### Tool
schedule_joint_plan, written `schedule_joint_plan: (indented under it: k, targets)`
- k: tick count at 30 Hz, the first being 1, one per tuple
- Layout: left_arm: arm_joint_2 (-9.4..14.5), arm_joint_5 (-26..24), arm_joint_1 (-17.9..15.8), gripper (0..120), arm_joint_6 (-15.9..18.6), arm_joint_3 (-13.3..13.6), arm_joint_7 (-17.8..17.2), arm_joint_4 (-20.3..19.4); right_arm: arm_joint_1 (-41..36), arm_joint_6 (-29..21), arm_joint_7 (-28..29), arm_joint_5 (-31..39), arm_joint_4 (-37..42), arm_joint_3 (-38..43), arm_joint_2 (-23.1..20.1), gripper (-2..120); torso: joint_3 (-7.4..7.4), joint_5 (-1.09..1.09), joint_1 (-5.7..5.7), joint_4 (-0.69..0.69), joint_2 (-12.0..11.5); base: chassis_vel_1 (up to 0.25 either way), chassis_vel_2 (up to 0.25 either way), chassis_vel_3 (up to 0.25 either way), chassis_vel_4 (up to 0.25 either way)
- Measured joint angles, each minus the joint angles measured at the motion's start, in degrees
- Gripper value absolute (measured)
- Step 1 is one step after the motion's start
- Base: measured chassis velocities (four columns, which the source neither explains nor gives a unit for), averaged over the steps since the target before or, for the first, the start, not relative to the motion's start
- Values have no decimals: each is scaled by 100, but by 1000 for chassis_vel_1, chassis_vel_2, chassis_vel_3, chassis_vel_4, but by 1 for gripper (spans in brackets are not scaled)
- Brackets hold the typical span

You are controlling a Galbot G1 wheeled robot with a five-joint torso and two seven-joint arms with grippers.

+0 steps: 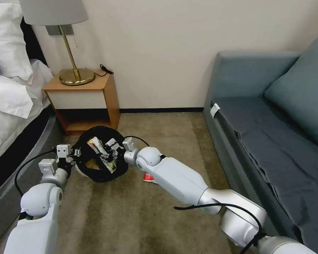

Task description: Pick up the trash bin, then pick up the garbage on the floor and place it into the trash bin.

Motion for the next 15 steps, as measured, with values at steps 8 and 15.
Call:
schedule_joint_plan:
  k: [8,15]
  targets:
    - [-1,3,32,4,-34,-17,23,98,-130,-6,-3,-66,41,96,-102,88,0,0,0,0,0,0,0,0,0]
    - [40,-37,11,4,-36,-73,27,118,-153,36,-9,-156,39,270,-178,100,0,1,0,0,0,0,0,0,0]
